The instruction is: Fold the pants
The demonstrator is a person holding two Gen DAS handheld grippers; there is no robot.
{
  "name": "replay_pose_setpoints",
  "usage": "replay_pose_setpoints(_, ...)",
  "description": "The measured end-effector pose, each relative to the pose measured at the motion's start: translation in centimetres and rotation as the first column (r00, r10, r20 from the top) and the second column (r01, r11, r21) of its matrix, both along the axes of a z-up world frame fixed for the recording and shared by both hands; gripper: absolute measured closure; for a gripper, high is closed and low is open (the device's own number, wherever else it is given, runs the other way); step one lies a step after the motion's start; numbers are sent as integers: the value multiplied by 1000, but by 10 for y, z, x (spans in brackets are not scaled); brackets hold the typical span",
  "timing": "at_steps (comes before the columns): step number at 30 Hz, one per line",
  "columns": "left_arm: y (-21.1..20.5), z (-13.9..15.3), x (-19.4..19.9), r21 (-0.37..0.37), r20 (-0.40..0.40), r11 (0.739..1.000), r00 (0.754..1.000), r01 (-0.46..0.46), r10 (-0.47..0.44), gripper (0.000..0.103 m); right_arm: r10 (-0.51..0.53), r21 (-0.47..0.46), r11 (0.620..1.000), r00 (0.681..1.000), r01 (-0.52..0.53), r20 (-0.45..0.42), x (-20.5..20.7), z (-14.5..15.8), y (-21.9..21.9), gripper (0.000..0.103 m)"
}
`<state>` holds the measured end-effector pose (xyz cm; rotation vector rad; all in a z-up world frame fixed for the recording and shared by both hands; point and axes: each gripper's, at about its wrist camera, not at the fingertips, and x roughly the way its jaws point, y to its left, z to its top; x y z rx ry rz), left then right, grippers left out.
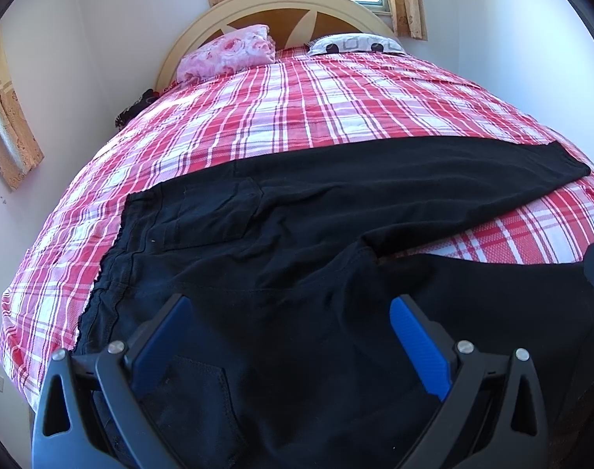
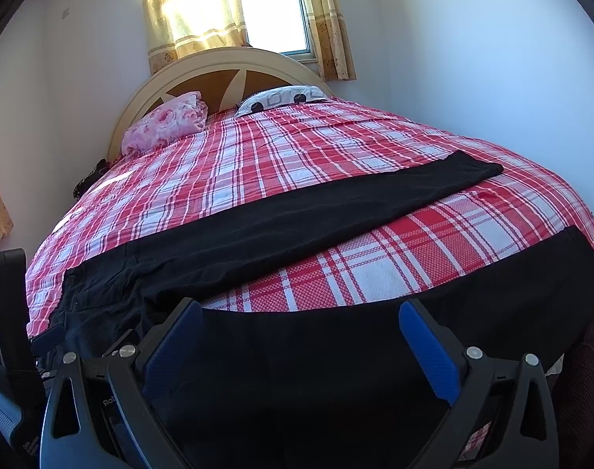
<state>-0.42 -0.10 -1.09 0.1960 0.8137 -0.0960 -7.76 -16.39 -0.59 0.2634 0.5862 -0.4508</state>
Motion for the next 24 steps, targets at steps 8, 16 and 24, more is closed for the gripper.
replay_pose_setpoints(8, -2, 0, -1, 0, -3, 1000, 1000, 1, -1, 0, 0, 2, 1000, 1000, 0, -2, 0, -1, 1, 1)
replay_pose_setpoints(16, -4, -1, -1, 1, -5, 1000, 1000, 2, -2, 0, 1, 5, 1000, 1000, -1, -3, 0, -1, 1, 1)
replay_pose_setpoints(24, -4, -2, 0, 1, -7, 1000, 1000, 5, -5, 0, 4, 10, 1000, 1000, -4, -3, 2, -3, 1, 1)
